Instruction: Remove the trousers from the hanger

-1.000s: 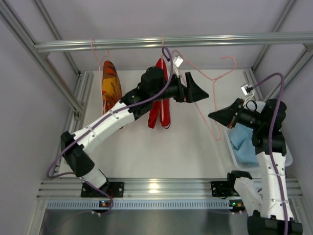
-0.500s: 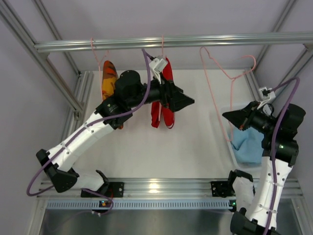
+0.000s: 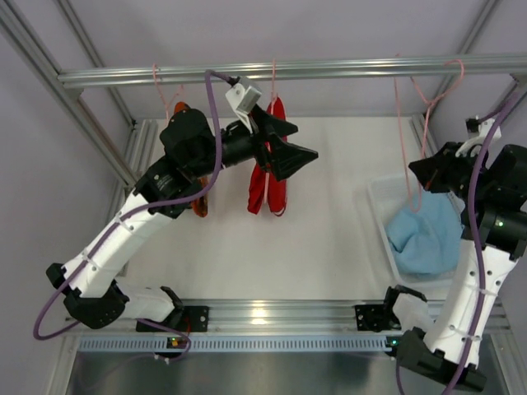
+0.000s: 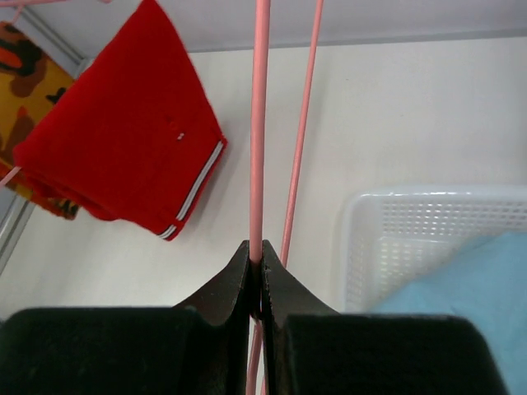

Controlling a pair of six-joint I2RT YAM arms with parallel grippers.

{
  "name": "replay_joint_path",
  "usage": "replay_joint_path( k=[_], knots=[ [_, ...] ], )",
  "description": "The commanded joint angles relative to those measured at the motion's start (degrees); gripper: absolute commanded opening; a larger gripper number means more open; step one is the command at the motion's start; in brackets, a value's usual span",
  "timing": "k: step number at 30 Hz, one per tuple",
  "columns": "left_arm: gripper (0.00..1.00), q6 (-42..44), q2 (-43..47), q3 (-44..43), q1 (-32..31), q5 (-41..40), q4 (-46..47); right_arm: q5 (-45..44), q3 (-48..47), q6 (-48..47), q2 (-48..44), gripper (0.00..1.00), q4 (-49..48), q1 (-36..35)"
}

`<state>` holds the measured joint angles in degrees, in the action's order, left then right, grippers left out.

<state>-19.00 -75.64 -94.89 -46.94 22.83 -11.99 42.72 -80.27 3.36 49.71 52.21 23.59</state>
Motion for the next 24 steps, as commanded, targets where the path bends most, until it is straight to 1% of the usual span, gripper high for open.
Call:
replay_joint_path(
  k=[1, 4, 6, 9, 11, 14, 17, 24],
  knots=[
    [0.99, 3.4, 0.0, -4.3, -0.1, -2.3, -1.5, -6.3, -4.4, -1.6, 4.4, 0.00, 1.0, 1.6],
    [0.99, 6.3, 0.1, -6.4, -0.1, -5.9, -2.0, -6.5, -6.6, -1.1, 8.3, 0.00, 0.4, 3.0],
    [0.99, 7.3, -0.2, -8.4, 0.0, -8.1, -4.0, -6.7, -7.4, -1.4, 10.9, 0.00, -0.8, 4.3],
    [0.99, 7.5, 0.0, -9.2, 0.1, -8.3, -6.6, -6.2, -10.1, -2.6, 14.4, 0.00, -2.3, 6.2],
    [0.99, 7.3, 0.6, -8.9, 0.1, -6.5, -7.7, -4.7, -12.0, -2.8, 15.8, 0.00, -3.2, 7.1],
    [0.99, 7.1, 1.8, -7.2, 0.1, -6.9, -7.6, -4.4, -13.3, -2.8, 17.3, 0.00, -6.1, 8.0],
    [0.99, 7.7, 2.6, -6.2, 0.2, -9.3, -7.5, -4.8, -15.7, -5.7, 20.3, 0.00, -5.5, 8.3],
    [0.99, 7.8, 2.5, -5.8, 1.0, -10.5, -8.2, -8.3, -16.3, -9.7, 25.8, 0.00, -4.3, 9.0]
  ],
)
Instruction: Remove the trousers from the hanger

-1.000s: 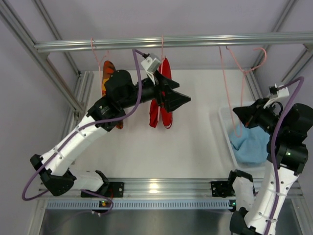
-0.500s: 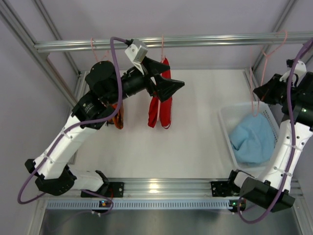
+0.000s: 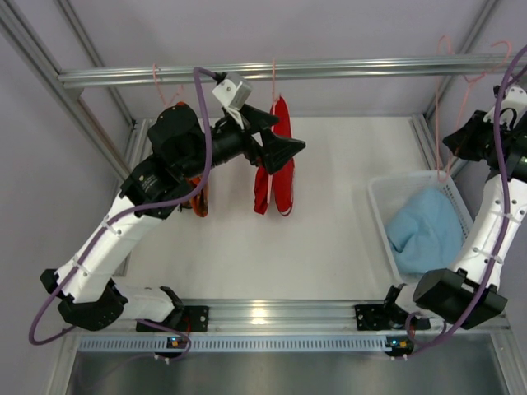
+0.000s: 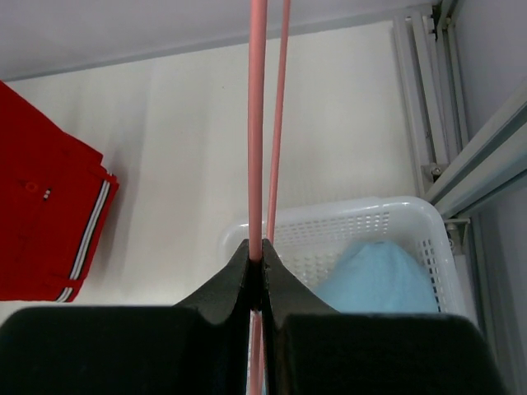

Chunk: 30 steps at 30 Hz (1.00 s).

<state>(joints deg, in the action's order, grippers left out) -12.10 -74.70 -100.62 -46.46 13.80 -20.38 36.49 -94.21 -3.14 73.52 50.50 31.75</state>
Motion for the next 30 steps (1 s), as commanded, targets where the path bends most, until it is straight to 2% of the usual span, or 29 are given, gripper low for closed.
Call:
replay_joint_path(
  k=[1, 12, 15, 16, 19, 22, 23, 24, 25, 30],
  knots=[
    [0.99, 0.6, 1.6, -0.1, 0.8, -1.8, -0.3, -2.6, -2.2, -4.1, 2.4, 0.00, -2.4, 0.9],
    [0.99, -3.0, 3.1, 1.9, 5.3, -1.0, -1.6, -4.1, -1.0, -9.5, 2.9, 0.00, -0.8, 3.3],
    [0.99, -4.0, 3.5, 2.3, 6.3, -0.6, -2.5, -3.9, -1.0, -10.6, 1.9, 0.26, -0.1, 4.2],
    [0.99, -4.4, 3.6, 2.4, 7.4, 0.1, -2.6, -3.7, -1.0, -11.4, 1.5, 0.40, 0.3, 4.5],
    [0.99, -6.8, 4.1, 2.9, 10.8, 2.2, -3.1, -3.3, -1.1, -12.5, -0.1, 0.61, 1.3, 5.3],
    [0.97, -9.9, 4.5, 3.1, 14.7, 7.5, -3.7, -2.5, -2.3, -13.2, -2.3, 0.75, 2.1, 5.9],
    [0.96, -11.4, 4.8, 3.8, 15.7, 10.6, -3.7, -2.2, -2.6, -13.2, -3.5, 0.83, 2.8, 6.0],
    [0.95, -12.2, 5.2, 4.4, 17.0, 11.4, -3.7, -2.0, -3.7, -13.5, -4.2, 0.97, 3.3, 6.0],
    [0.94, -12.9, 6.0, 4.9, 17.4, 12.1, -3.5, -1.5, -4.1, -13.6, -5.0, 1.00, 3.6, 6.0],
    [0.93, -13.3, 8.0, 8.1, 18.6, 13.2, -4.0, 3.1, -7.9, -11.6, -9.9, 0.99, 4.5, 6.1]
  ],
)
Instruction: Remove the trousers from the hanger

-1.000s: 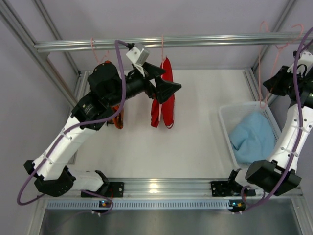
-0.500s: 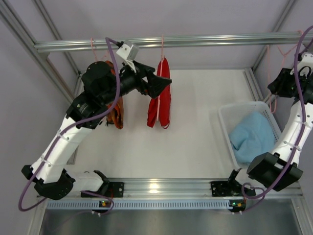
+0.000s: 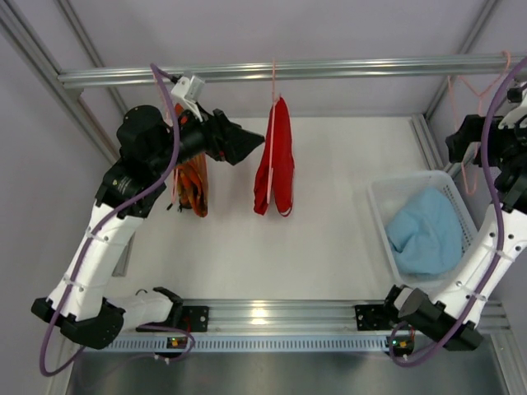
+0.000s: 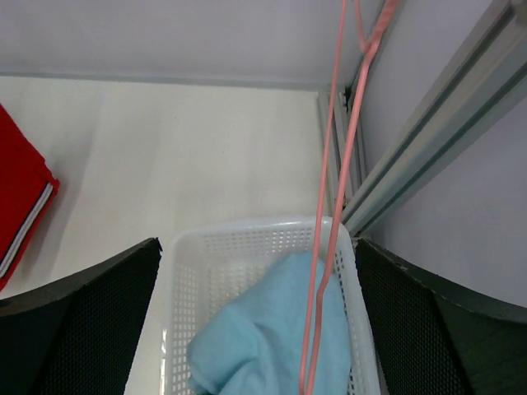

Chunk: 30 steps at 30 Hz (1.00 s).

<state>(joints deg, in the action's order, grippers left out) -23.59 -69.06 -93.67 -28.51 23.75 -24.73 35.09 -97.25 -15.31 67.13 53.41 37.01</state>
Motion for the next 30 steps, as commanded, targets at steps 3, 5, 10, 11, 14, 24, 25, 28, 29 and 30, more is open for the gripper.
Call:
replay_joint_path(
  k=[3, 5, 10, 11, 14, 24, 25, 28, 29, 30],
  knots=[
    [0.90, -2.5, 2.5, 3.3, 1.0, 5.0, 0.2, 9.9, -9.0, 3.3, -3.1, 1.00, 3.6, 0.8],
    [0.84, -3.8, 1.8, 4.8, 1.0, 6.8, 1.9, 14.8, -10.6, 6.3, -2.5, 1.00, 4.2, 0.8],
    [0.77, -9.8, -1.6, 10.0, 1.0, 9.6, 8.5, 22.4, -9.1, 10.7, -3.5, 0.99, 1.5, 0.6],
    [0.75, -11.3, -1.9, 11.1, 1.0, 10.3, 10.7, 24.1, -8.2, 10.9, -4.0, 0.99, 1.3, 0.6],
    [0.72, -17.9, -2.9, 15.7, 1.5, 12.3, 21.4, 26.2, -7.3, 9.9, -4.5, 0.99, 2.7, 0.6],
    [0.59, -40.6, -8.8, 24.8, 3.6, 19.6, 56.9, 29.7, -6.5, 9.0, -4.8, 0.99, 4.8, 0.6],
    [0.57, -40.9, -9.2, 24.7, 3.6, 19.7, 57.8, 30.0, -6.3, 9.0, -4.8, 0.99, 4.8, 0.6],
    [0.49, -42.1, -10.5, 24.3, 3.5, 19.7, 59.9, 30.6, -5.1, 9.6, -5.0, 1.00, 4.1, 0.6],
    [0.46, -42.8, -11.2, 24.1, 3.5, 19.9, 60.6, 30.7, -4.9, 9.5, -5.1, 0.99, 3.9, 0.6],
    [0.44, -43.2, -11.4, 24.1, 3.4, 20.0, 60.9, 30.6, -4.7, 9.5, -5.1, 1.00, 3.9, 0.6]
  ],
)
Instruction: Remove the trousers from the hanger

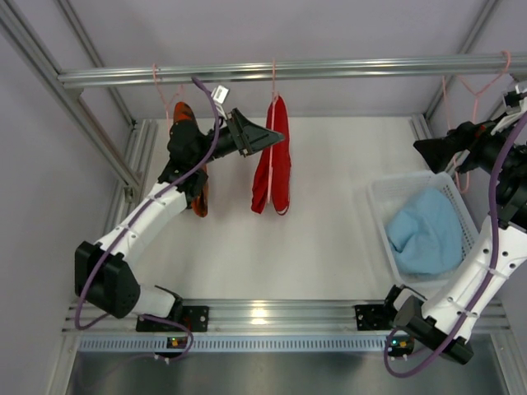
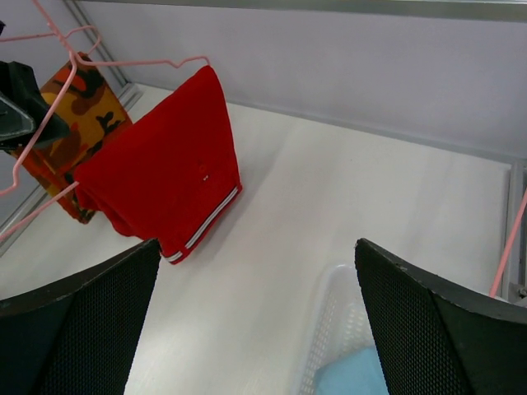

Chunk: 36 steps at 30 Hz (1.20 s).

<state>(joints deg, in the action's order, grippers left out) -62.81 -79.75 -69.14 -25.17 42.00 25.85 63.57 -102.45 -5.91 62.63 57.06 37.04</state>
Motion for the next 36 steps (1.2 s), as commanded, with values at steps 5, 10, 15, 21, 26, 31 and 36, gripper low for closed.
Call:
replay_joint_path(
  k=[5, 10, 15, 21, 26, 31, 36],
  knots=[
    [0.38, -4.9, -0.9, 0.1, -0.1, 1.1, 11.6, 2.3, 0.5, -0.2, -0.8, 1.00, 0.2, 0.6],
    [0.14, -5.5, -0.4, 0.6, -0.3, 0.5, 12.2, 2.3, 0.5, -0.2, -0.7, 1.00, 0.1, 0.6],
    [0.00, -5.1, 0.9, -0.2, -0.5, 0.0, 11.4, 2.5, 0.9, -0.3, -0.9, 0.99, 0.2, 0.6],
    [0.00, -4.1, 0.6, -4.5, -0.5, 0.3, 12.6, 4.4, 3.1, -0.2, -2.2, 1.00, -1.2, 0.6],
    [0.00, -4.2, -0.8, -10.8, -0.5, 0.4, 13.3, 5.3, 4.9, 0.7, -3.7, 1.00, -3.7, 0.6],
    [0.00, -4.4, -1.6, -14.3, -0.8, 0.3, 13.3, 6.2, 4.8, 0.1, -3.5, 0.99, -3.4, 0.6],
    [0.00, -3.9, -0.2, -14.7, -1.2, 0.0, 12.1, 9.2, 6.9, -3.7, -4.6, 1.00, -2.0, 0.4]
  ],
)
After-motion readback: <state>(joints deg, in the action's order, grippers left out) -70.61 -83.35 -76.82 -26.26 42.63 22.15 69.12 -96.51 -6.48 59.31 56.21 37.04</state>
